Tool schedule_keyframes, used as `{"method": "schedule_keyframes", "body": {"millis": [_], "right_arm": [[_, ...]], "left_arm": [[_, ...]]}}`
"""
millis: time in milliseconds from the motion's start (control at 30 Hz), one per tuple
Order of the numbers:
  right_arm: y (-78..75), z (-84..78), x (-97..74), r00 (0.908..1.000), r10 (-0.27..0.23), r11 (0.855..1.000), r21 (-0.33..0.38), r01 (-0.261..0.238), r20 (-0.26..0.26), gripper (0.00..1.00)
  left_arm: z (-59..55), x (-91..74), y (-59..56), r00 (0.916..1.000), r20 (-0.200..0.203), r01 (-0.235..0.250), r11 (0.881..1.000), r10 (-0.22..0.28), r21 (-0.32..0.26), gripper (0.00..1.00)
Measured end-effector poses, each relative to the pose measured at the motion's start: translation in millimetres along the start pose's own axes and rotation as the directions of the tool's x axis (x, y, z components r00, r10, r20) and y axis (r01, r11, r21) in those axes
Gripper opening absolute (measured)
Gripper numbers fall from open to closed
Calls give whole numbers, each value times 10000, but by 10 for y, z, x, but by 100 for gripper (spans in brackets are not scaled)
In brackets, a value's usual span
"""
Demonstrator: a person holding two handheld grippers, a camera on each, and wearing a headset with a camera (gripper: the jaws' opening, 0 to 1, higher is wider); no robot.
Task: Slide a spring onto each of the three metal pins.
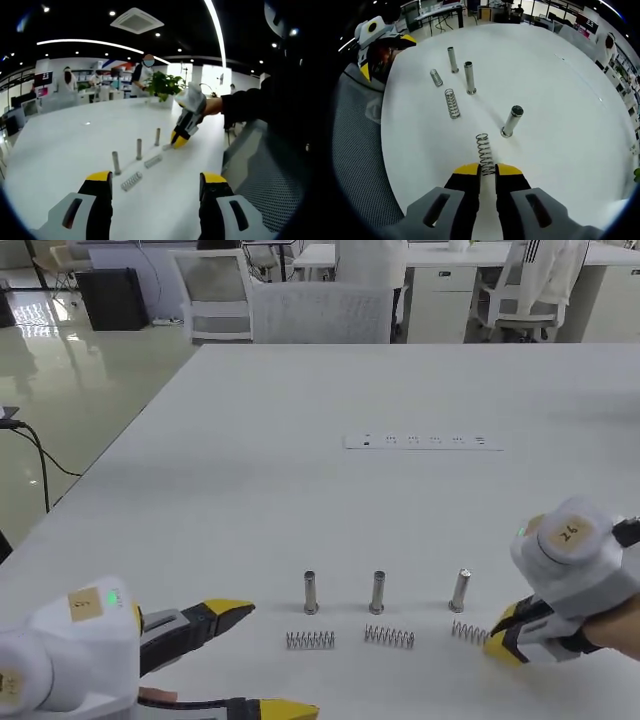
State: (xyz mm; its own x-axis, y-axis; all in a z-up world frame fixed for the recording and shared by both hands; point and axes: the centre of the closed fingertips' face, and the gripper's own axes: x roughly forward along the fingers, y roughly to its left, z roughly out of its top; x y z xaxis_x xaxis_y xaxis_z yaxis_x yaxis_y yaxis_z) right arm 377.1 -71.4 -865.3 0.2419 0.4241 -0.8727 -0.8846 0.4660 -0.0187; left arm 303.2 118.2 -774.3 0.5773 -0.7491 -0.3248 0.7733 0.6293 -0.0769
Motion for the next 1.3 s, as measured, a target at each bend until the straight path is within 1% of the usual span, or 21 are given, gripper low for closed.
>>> {"method": "schedule_keyframes", "body": {"millis": [133,267,400,500,667,767,933,1133,1300], "right_arm": [[51,21,-36,9999,109,9999,37,-110,83,8],[128,60,-81,9996,259,9996,-88,-258,116,8],[226,127,-127,9987,451,9987,-248,-446,224,8],[294,186,-162,9980,554,9979,-351,-543,292,8],[443,338,-233,9940,920,9947,-517,-890,591,8],[502,407,-261,9929,989,9931,-694,-943,663,8],[591,521,-300,9902,1143,9894,-991,-1062,799,8],[744,662,-346,9855,1455,9794,-1537,-1310,871,8],[829,759,-362,9829,1612,9719,-1877,-1424,889,8]], "left_arm": [[4,14,-16,9999,-78,132,9999,-131,94,66],[14,46,-33,9995,-148,289,9994,-286,173,65],[20,104,-81,9976,-322,623,9974,-611,366,63],[19,144,-89,9959,-426,813,9956,-794,456,62],[6,219,-101,9917,-625,1164,9915,-1127,587,59],[-15,264,-103,9888,-764,1331,9890,-1281,643,58],[-34,332,-118,9842,-886,1595,9847,-1531,700,54],[-17,409,-166,9780,-957,1935,9773,-1852,865,49],[0,449,-214,9733,-1019,2156,9714,-2056,996,46]]}}
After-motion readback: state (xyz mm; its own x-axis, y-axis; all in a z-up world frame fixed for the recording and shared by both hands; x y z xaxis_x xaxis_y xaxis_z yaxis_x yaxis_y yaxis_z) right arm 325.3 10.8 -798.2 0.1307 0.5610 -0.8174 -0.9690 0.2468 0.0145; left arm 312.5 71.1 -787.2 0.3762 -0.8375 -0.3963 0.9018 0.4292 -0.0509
